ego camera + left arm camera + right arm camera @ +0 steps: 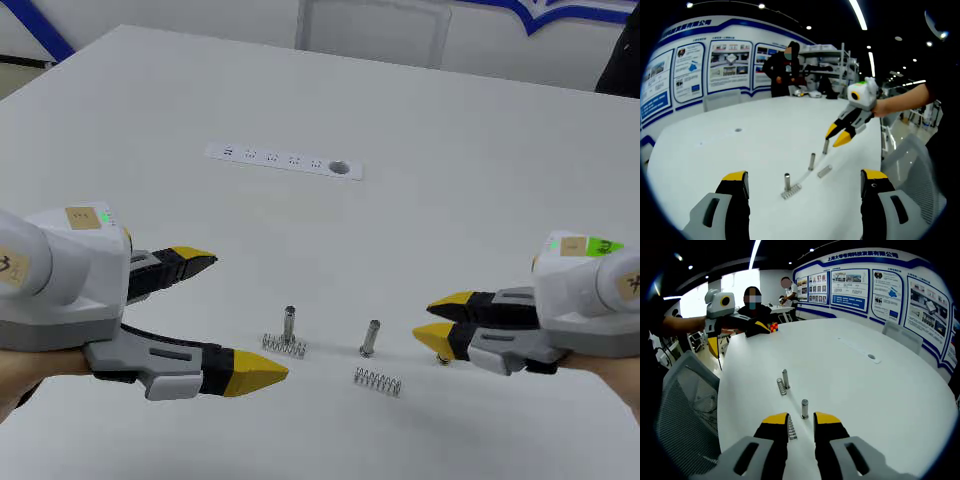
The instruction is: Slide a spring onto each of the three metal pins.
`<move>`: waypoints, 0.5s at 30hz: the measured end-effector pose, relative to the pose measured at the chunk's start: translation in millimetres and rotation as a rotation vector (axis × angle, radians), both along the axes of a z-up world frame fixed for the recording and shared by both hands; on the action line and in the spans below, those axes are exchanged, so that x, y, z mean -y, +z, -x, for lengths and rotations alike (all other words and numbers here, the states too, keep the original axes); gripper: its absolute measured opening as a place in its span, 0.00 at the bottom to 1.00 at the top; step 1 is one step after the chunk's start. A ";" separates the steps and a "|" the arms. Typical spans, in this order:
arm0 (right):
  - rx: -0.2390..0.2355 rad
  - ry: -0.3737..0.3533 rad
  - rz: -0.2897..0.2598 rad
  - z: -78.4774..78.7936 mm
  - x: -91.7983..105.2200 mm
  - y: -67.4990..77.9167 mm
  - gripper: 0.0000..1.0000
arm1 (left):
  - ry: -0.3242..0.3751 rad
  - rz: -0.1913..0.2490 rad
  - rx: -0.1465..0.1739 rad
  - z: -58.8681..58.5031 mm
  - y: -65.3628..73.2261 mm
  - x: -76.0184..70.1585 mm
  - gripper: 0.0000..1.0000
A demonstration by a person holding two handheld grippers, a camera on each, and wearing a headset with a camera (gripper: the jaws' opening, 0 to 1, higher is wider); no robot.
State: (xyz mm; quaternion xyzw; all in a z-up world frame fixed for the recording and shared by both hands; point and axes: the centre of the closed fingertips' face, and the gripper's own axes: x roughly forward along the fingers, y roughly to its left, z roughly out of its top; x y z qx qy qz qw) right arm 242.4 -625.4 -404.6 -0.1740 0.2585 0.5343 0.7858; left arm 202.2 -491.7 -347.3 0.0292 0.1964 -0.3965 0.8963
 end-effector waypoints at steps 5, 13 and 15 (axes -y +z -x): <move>-0.037 0.036 0.060 13.2 -2.9 -32.3 0.20 | -0.012 -0.011 -0.009 3.9 -2.8 -0.3 0.94; -0.058 0.041 0.093 13.7 0.7 -62.0 0.20 | -0.009 -0.026 -0.036 9.5 -10.9 -5.1 0.94; -0.087 0.012 0.043 12.7 -2.9 -64.4 0.20 | -0.008 -0.028 -0.040 10.5 -12.1 -5.5 0.93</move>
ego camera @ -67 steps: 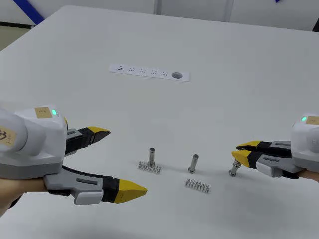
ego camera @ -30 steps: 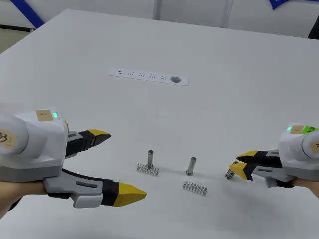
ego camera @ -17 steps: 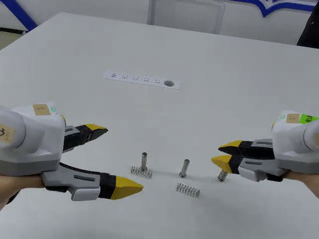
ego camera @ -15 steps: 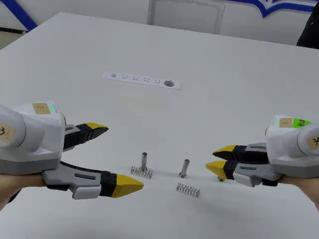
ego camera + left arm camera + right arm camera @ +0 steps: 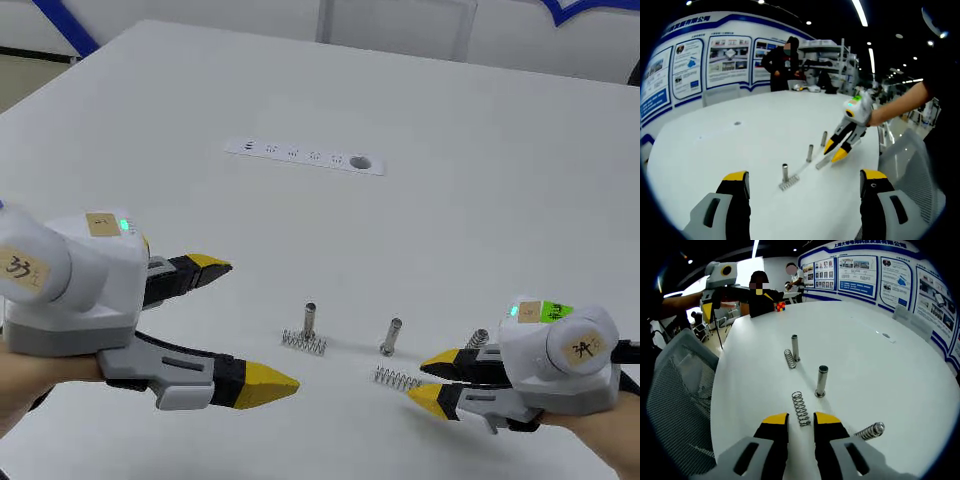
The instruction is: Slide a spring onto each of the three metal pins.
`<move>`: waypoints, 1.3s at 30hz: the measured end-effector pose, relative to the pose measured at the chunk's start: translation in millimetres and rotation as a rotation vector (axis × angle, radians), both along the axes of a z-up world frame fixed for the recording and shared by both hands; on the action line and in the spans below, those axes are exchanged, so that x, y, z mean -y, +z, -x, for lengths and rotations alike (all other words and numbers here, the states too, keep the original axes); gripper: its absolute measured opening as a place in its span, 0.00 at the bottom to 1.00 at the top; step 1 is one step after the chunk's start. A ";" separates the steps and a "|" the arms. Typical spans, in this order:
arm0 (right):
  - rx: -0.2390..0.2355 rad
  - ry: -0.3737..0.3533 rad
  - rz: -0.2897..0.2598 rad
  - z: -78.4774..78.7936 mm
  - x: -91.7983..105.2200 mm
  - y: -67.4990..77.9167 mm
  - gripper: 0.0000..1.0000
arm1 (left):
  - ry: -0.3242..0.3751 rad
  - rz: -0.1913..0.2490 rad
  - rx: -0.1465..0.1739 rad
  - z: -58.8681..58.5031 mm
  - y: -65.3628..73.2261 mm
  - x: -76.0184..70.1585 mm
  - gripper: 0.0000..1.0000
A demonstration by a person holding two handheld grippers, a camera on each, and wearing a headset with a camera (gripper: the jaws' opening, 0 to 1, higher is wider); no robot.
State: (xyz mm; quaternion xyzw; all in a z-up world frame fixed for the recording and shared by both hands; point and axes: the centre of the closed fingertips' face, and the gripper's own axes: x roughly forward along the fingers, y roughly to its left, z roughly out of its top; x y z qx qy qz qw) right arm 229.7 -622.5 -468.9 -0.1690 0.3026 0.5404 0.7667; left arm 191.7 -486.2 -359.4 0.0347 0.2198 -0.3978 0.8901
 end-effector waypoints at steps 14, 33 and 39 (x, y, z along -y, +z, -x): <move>0.078 0.068 -0.043 2.7 -12.7 -13.8 0.16 | 0.002 -0.012 -0.018 1.7 -1.0 -1.4 0.92; 0.073 0.113 -0.024 10.3 -10.6 -1.9 0.11 | -0.020 -0.016 -0.007 3.3 4.3 4.3 0.90; 0.106 0.159 -0.060 8.2 -19.2 37.9 0.11 | -0.064 -0.008 0.002 7.6 5.9 16.5 0.87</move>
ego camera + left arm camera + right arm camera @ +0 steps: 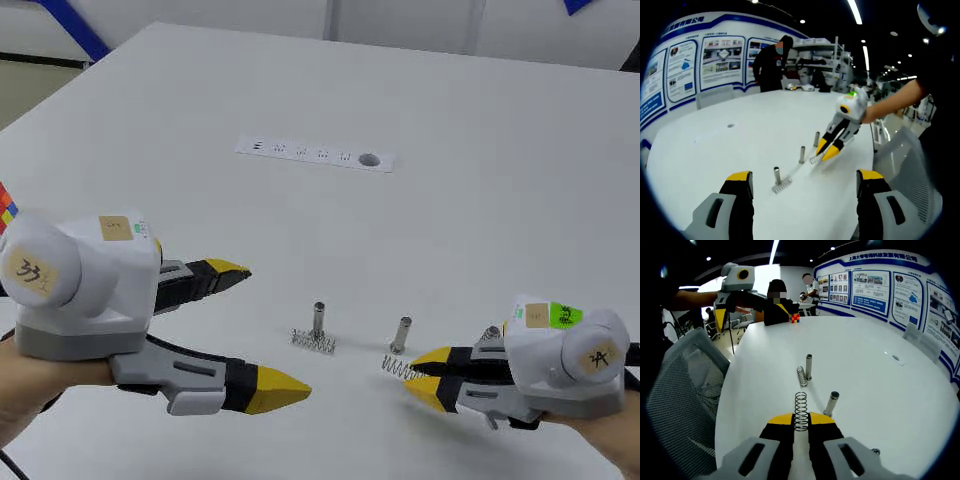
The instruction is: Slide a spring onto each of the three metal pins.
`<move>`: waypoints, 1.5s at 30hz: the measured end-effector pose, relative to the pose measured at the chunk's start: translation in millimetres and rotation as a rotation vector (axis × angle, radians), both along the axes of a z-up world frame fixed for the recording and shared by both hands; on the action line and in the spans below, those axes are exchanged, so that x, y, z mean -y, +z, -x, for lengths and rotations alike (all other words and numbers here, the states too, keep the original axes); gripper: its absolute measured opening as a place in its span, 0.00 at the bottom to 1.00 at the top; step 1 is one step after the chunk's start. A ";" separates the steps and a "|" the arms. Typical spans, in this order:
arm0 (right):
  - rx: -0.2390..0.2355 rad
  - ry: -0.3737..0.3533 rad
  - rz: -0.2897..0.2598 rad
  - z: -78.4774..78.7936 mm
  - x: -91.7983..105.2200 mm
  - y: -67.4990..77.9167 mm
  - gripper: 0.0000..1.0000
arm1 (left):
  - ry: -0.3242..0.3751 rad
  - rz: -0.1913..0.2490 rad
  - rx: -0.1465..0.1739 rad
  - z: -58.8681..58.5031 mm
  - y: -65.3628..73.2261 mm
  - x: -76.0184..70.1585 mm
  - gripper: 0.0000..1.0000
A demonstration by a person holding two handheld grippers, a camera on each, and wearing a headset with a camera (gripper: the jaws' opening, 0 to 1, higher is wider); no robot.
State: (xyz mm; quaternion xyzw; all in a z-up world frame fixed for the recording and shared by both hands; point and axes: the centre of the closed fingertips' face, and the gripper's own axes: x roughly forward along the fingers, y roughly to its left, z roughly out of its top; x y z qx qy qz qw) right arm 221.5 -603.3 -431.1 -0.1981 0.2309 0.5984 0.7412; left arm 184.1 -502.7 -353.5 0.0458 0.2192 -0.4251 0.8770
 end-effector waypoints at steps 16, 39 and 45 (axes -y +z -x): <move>0.007 0.253 -0.046 46.0 -23.6 86.9 0.11 | -0.132 0.083 0.071 0.4 26.2 49.5 0.72; 0.058 0.384 0.007 73.1 -25.7 101.8 0.11 | -0.315 0.137 0.062 31.7 33.2 84.5 0.16; 0.054 0.401 -0.002 76.7 -25.5 105.6 0.11 | -0.355 0.117 0.061 36.0 33.0 86.4 0.14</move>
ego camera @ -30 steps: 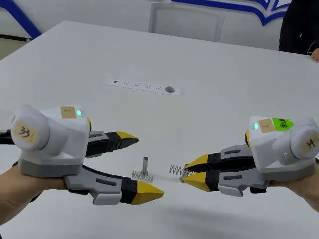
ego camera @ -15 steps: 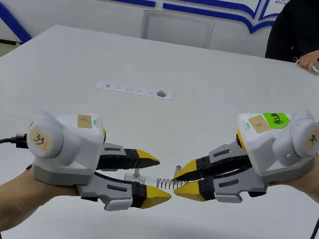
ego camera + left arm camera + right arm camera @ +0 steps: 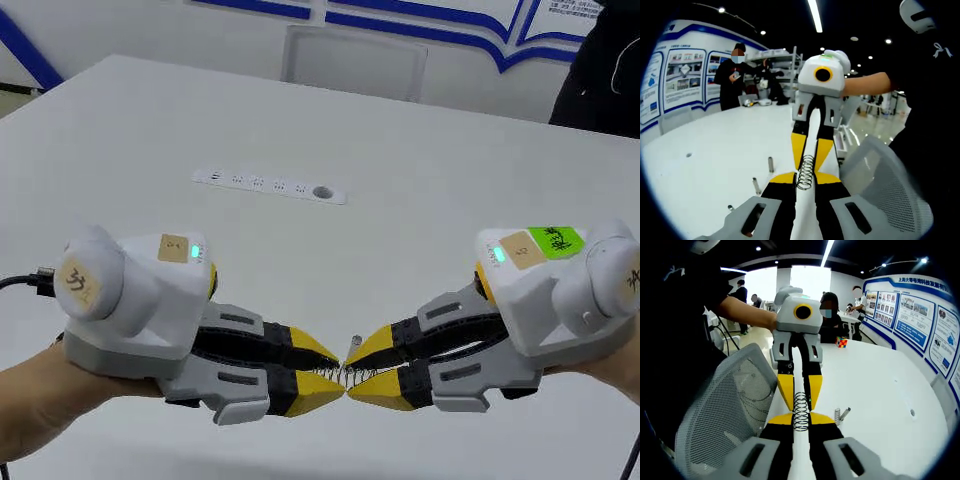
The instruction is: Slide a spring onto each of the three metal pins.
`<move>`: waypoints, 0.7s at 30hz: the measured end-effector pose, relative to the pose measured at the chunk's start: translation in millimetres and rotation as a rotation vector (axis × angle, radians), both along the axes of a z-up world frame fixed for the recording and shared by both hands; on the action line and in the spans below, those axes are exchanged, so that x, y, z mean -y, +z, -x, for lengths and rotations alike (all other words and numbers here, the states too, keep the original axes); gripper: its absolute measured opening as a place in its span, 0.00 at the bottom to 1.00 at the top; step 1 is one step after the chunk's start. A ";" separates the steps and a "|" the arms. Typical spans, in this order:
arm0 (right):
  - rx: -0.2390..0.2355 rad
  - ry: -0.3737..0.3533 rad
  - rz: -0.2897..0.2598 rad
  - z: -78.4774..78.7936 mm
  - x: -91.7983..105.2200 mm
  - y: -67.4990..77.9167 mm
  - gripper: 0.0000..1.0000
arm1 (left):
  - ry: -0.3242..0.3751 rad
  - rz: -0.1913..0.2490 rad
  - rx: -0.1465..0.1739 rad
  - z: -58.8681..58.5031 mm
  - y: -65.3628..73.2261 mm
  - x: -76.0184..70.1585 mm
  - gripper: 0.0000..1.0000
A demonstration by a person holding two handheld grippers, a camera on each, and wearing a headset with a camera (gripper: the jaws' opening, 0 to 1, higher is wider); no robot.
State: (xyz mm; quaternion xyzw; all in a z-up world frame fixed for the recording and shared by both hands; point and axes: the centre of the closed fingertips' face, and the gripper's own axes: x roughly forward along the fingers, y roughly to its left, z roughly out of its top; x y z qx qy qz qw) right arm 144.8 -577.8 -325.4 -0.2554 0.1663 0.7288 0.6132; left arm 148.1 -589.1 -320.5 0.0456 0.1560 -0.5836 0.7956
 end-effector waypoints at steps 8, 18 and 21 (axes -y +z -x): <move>-0.006 0.014 0.003 5.0 1.6 -0.9 0.11 | -0.038 -0.037 0.035 4.9 -2.9 3.1 0.11; -0.002 -0.016 0.012 0.5 5.5 -2.9 0.17 | -0.056 -0.072 0.074 5.8 -4.9 2.7 0.10; -0.018 -0.023 -0.001 -0.7 8.5 -4.1 0.16 | -0.049 -0.072 0.075 4.5 -4.7 1.9 0.10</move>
